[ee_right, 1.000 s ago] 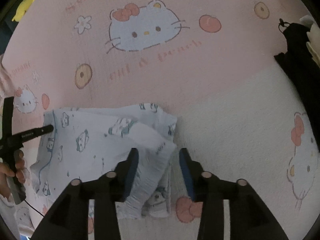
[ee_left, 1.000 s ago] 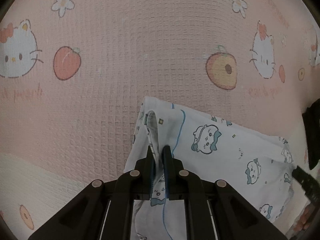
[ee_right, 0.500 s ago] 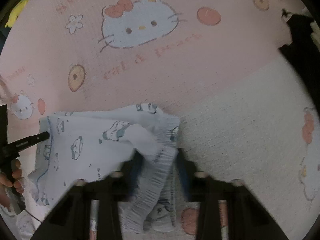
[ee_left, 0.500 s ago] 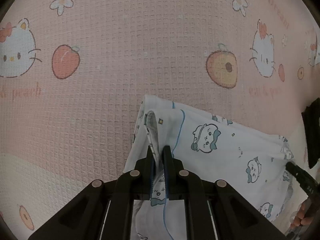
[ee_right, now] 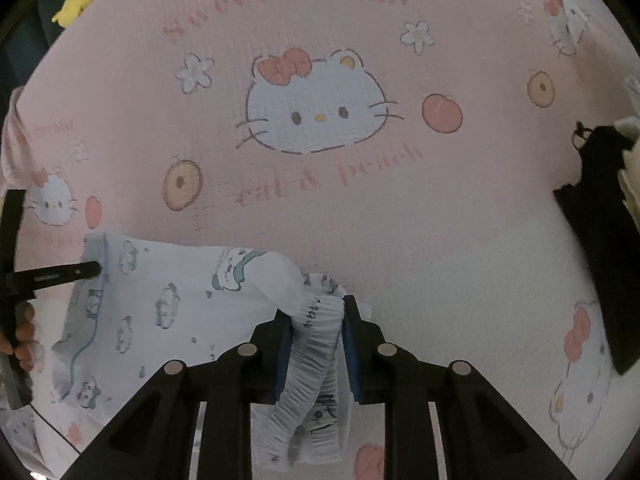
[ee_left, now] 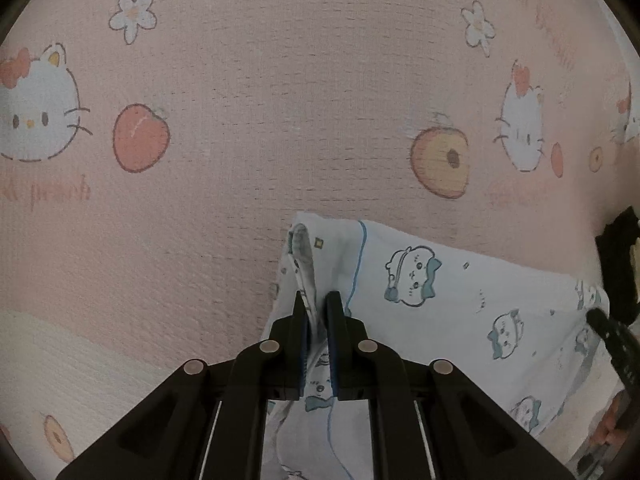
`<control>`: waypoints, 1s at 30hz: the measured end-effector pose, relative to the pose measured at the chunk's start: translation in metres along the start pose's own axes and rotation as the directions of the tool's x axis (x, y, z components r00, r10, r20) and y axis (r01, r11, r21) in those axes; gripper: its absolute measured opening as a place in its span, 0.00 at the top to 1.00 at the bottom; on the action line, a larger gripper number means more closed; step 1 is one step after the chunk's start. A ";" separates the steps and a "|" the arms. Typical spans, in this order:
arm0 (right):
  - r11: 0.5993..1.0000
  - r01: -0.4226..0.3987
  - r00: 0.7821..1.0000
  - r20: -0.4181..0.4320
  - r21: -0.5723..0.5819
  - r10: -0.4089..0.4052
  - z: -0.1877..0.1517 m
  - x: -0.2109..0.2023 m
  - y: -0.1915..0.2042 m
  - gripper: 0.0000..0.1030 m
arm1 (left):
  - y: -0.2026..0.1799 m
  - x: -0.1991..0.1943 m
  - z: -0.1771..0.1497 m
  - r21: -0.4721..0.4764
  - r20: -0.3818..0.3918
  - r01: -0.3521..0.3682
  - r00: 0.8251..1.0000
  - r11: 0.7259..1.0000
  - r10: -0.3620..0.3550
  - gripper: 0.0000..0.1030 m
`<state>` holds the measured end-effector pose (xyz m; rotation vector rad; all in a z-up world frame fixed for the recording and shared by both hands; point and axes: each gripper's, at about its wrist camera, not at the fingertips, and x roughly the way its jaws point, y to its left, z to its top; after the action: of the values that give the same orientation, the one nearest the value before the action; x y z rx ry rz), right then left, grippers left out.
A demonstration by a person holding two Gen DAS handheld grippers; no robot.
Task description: Fold clothes
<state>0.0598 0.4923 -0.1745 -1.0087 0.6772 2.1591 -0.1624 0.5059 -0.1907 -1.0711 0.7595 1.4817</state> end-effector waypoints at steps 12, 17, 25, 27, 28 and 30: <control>1.000 0.000 0.997 -0.077 0.001 0.000 -0.002 0.046 -0.013 0.79 | 0.016 0.021 -0.001 -0.090 -0.026 -0.004 1.000 0.996 0.002 0.93; 0.999 -0.024 0.998 -0.060 0.032 0.026 -0.004 0.047 -0.020 0.73 | 0.029 0.030 -0.007 -0.177 -0.020 0.057 0.998 0.983 -0.061 0.93; 0.970 -0.097 0.994 -0.032 0.223 0.106 -0.008 0.035 -0.049 0.50 | 0.066 0.001 -0.012 -0.438 0.035 0.249 0.965 0.864 -0.261 0.92; 0.961 -0.108 0.993 -0.017 0.255 0.116 -0.008 0.032 -0.055 0.47 | 0.075 -0.006 -0.014 -0.481 0.047 0.290 0.951 0.827 -0.306 0.92; 0.961 -0.111 0.993 -0.015 0.254 0.118 -0.009 0.030 -0.055 0.46 | 0.079 -0.008 -0.017 -0.498 0.051 0.301 0.946 0.813 -0.319 0.92; 0.963 -0.106 0.993 -0.017 0.246 0.113 -0.011 0.028 -0.055 0.46 | 0.084 -0.010 -0.021 -0.518 0.060 0.322 0.938 0.793 -0.342 0.92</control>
<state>0.0918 0.5297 -0.2126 -0.8923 1.0087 2.0923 -0.2397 0.4674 -0.1976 -1.5570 0.1580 1.3885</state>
